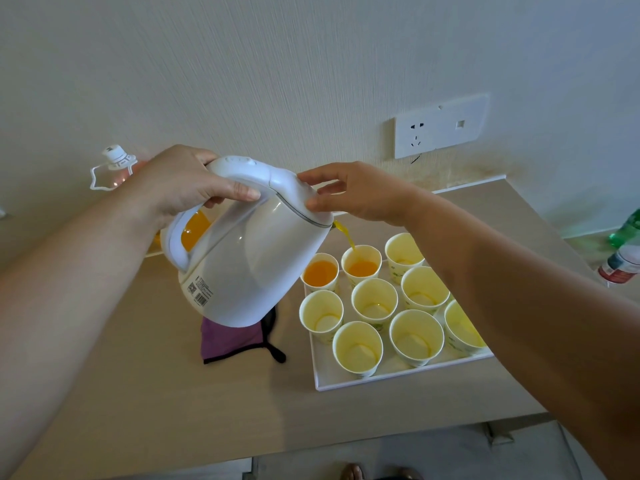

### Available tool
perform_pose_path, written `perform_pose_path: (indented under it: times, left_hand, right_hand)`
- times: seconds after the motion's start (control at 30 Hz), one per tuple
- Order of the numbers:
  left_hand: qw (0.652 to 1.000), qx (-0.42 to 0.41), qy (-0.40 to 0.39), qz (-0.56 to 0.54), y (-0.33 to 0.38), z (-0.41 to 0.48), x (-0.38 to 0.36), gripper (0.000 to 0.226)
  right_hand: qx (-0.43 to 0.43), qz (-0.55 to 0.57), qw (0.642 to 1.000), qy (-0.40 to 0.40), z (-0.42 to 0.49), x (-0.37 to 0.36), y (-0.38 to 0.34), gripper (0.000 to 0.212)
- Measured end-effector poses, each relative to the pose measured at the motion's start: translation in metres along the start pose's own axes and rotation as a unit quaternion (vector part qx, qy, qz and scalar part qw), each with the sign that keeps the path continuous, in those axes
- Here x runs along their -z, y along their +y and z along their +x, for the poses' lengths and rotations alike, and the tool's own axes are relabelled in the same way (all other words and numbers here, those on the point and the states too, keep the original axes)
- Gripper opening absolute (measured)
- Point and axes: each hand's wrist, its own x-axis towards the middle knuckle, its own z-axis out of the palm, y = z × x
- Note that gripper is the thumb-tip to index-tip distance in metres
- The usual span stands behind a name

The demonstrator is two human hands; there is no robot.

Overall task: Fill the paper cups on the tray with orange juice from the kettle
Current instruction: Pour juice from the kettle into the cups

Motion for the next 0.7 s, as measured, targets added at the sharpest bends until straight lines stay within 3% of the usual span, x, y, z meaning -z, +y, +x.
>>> perform_pose_path:
  times: [0.7]
  left_hand:
    - [1.0, -0.014, -0.002, -0.001, -0.0088, 0.007, 0.0042, 0.031]
  right_hand:
    - [-0.001, 0.005, 1.0, 0.007, 0.0014, -0.0023, -0.0021, 0.046]
